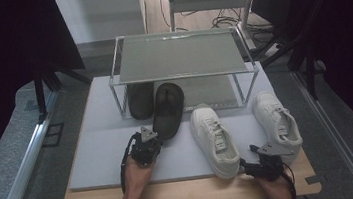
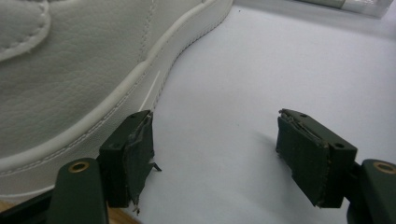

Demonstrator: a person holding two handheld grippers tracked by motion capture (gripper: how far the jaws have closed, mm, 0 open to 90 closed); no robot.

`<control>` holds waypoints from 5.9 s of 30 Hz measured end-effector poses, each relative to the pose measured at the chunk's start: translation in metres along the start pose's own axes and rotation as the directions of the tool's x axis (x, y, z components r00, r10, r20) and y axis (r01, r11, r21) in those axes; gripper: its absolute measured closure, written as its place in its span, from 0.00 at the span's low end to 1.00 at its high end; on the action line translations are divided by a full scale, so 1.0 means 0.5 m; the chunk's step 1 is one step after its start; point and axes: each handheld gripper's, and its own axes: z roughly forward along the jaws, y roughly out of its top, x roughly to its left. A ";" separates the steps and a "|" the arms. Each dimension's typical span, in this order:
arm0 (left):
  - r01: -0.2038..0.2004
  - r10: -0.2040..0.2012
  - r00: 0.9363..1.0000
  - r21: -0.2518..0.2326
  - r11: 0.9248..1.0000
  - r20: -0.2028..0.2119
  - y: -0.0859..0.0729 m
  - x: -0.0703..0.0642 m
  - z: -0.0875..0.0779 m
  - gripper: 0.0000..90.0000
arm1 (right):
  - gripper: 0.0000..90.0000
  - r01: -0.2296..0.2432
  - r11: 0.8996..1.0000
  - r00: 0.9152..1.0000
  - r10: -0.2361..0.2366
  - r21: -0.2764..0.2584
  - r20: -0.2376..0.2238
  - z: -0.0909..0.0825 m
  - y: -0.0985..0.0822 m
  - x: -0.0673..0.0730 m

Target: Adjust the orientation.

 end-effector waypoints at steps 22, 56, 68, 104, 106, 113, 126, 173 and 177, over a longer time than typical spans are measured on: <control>0.010 -0.011 1.000 -0.007 1.000 -0.029 0.073 0.028 0.089 1.00 | 0.31 -0.001 1.000 1.000 0.001 -0.002 0.000 0.000 0.000 0.000; 0.061 -0.062 0.995 -0.012 0.998 -0.079 0.120 0.082 0.161 1.00 | 0.31 -0.002 1.000 1.000 0.002 -0.004 -0.001 0.001 0.000 0.000; 0.010 -0.010 1.000 -0.007 1.000 -0.026 0.106 0.058 0.122 0.89 | 0.31 0.003 1.000 1.000 -0.003 0.000 0.006 0.000 0.000 0.001; 0.041 -0.040 0.999 -0.031 0.999 0.027 -0.056 0.036 -0.046 0.23 | 0.31 -0.001 0.999 1.000 0.001 0.039 0.002 0.001 0.011 0.000; 0.044 -0.043 0.999 -0.028 0.999 0.029 -0.071 0.034 -0.054 0.22 | 0.31 -0.002 0.999 1.000 0.001 0.045 0.005 0.001 0.012 0.000; 0.053 -0.054 0.998 -0.029 0.998 -0.026 -0.128 0.029 -0.085 0.15 | 0.30 -0.018 0.998 1.000 0.017 0.067 0.010 0.000 0.018 0.002; 0.026 -0.033 0.994 -0.062 0.998 -0.103 -0.188 0.022 -0.091 0.14 | 0.30 -0.056 0.990 0.998 0.056 0.131 0.005 -0.013 0.035 -0.011; 0.043 -0.050 0.992 -0.067 0.997 -0.117 -0.187 0.019 -0.089 0.15 | 0.56 0.021 0.987 0.979 0.011 0.159 -0.203 0.006 0.206 0.019; 0.043 -0.051 0.992 -0.068 0.997 -0.118 -0.187 0.019 -0.089 0.16 | 0.62 0.021 0.983 0.978 0.017 0.183 -0.206 0.020 0.211 0.019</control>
